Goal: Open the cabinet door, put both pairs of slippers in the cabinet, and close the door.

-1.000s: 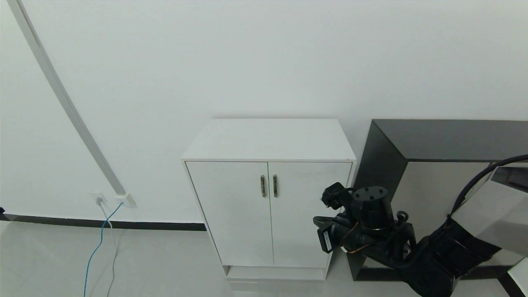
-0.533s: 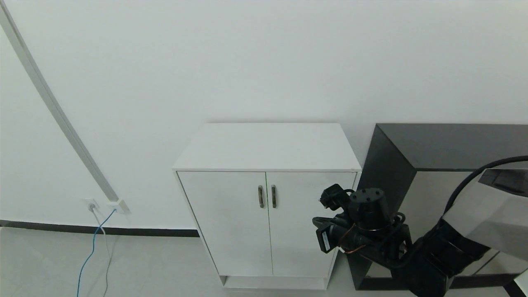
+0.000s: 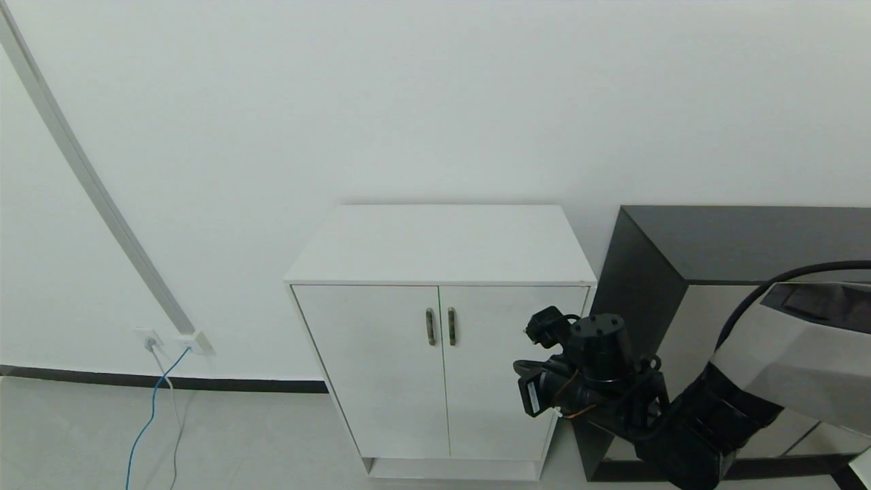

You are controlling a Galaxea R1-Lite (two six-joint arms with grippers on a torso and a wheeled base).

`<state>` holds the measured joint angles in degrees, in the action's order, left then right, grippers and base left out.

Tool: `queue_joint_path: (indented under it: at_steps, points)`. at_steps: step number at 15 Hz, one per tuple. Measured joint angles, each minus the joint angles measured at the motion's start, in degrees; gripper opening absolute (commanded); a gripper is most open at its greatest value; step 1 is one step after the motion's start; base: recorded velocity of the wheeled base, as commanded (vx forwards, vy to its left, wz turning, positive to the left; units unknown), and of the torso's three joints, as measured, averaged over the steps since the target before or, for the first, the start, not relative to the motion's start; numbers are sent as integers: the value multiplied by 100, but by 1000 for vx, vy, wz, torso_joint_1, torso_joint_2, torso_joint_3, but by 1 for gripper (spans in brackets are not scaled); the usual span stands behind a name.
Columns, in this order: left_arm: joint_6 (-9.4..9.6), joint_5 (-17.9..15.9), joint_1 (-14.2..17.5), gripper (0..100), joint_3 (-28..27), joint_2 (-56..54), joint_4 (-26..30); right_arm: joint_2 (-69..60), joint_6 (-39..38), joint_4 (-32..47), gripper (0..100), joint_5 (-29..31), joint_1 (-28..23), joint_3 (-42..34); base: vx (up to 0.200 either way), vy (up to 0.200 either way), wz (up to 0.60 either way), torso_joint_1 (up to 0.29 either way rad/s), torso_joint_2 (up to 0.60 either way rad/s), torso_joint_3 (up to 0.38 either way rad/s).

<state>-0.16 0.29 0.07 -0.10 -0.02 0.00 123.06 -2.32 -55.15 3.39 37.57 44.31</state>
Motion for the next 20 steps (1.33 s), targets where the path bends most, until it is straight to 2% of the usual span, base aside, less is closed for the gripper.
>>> queue_joint_path:
  at_steps: [3,7,13,20]
  points:
    - [0,2,0,0,0,0,0,-424,-6,-17,0,93,-188,-366,0,0,0,0,0,0]
    - [0,2,0,0,0,0,0,-1419,-6,-16,0,139,-795,-1154,0,0,0,0,0,0]
    - [0,4,0,0,2,0,0,-3117,2,16,0,145,-2121,-2689,0,0,0,0,0,0]
    - [-6,2,0,0,0,0,0,-4313,16,83,0,143,-3645,-3657,0,0,0,0,0,0]
